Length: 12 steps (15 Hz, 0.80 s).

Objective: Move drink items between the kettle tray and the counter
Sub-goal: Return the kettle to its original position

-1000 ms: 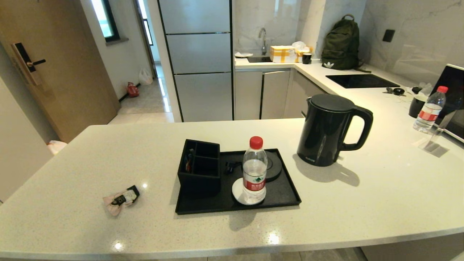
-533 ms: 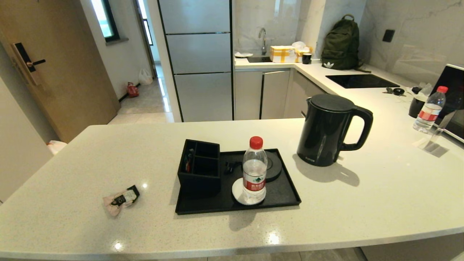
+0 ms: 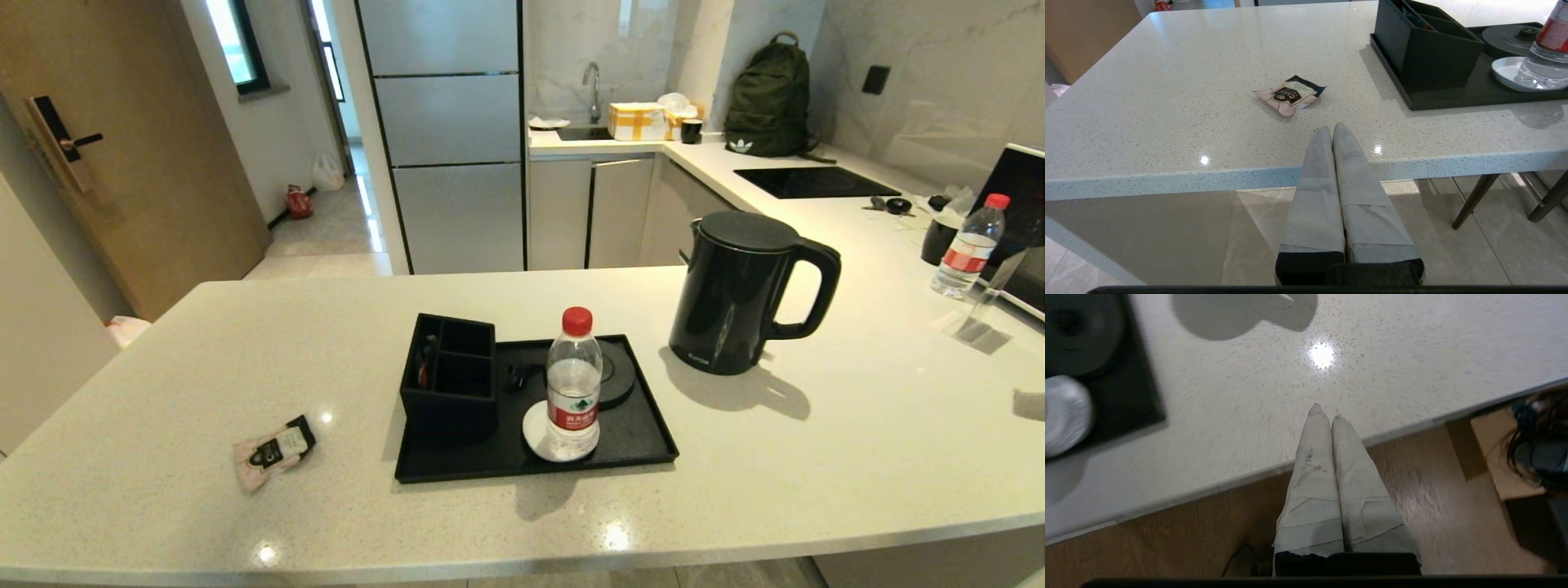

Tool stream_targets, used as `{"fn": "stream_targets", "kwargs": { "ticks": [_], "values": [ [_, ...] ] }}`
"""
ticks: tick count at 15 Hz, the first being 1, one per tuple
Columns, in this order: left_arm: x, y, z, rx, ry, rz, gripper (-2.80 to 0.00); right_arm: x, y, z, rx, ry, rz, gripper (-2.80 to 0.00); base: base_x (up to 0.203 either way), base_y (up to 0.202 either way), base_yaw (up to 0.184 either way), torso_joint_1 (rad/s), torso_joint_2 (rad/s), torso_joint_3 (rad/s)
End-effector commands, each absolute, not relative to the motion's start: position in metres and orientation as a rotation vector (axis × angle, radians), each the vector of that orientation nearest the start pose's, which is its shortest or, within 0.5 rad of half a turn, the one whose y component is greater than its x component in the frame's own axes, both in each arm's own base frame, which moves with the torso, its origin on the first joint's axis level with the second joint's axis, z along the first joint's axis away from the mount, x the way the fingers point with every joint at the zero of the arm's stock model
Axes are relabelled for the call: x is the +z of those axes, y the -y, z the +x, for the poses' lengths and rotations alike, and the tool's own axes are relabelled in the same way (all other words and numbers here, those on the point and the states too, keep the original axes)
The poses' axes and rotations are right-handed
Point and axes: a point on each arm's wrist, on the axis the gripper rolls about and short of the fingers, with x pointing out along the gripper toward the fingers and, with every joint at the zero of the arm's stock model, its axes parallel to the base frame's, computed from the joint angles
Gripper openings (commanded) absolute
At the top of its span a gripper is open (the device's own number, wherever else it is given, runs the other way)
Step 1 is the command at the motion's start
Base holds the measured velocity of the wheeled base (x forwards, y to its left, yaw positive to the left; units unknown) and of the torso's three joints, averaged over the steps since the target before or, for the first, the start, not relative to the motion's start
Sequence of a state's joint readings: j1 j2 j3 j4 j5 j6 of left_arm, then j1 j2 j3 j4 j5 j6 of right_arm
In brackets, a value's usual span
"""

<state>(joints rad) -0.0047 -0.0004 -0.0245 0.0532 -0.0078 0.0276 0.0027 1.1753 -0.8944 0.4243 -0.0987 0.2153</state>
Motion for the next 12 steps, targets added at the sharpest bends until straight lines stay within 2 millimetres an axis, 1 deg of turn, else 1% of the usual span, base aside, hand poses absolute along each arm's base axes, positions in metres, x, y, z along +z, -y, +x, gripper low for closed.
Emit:
{"fn": "stream_targets", "kwargs": {
  "ticks": [1,2,4,5,6,8,10,12],
  "values": [
    [0.077,0.000,-0.025,-0.011,-0.029,0.028,-2.80,0.170,-0.004,0.232,-0.236,-0.901,0.155,-2.80,0.000,0.000,0.000,0.000,0.00,0.000],
    [0.077,0.000,-0.025,-0.011,-0.029,0.028,-2.80,0.160,-0.009,0.248,-0.241,-0.883,0.152,-2.80,0.000,0.000,0.000,0.000,0.00,0.000],
    [0.077,0.000,-0.025,-0.012,-0.029,0.028,-2.80,0.146,-0.017,0.275,-0.286,-0.820,0.157,-2.80,0.000,0.000,0.000,0.000,0.00,0.000],
    [0.077,0.000,-0.025,-0.011,-0.029,0.028,-2.80,0.144,-0.020,0.288,-0.322,-0.770,0.175,-2.80,0.000,0.000,0.000,0.000,0.00,0.000],
    [0.077,0.000,-0.025,-0.013,-0.029,0.029,-2.80,0.145,-0.025,0.297,-0.343,-0.717,0.193,-2.80,0.000,0.000,0.000,0.000,0.00,0.000],
    [0.077,0.000,-0.025,-0.013,-0.029,0.029,-2.80,0.149,-0.030,0.302,-0.345,-0.676,0.194,-2.80,0.000,0.000,0.000,0.000,0.00,0.000],
    [0.077,0.000,-0.025,-0.013,-0.029,0.029,-2.80,0.142,-0.032,0.315,-0.367,-0.654,0.181,-2.80,0.000,0.000,0.000,0.000,0.00,0.000],
    [0.077,0.000,-0.025,-0.013,-0.029,0.028,-2.80,0.138,-0.033,0.320,-0.370,-0.643,0.184,-2.80,0.000,0.000,0.000,0.000,0.00,0.000]
  ]
}}
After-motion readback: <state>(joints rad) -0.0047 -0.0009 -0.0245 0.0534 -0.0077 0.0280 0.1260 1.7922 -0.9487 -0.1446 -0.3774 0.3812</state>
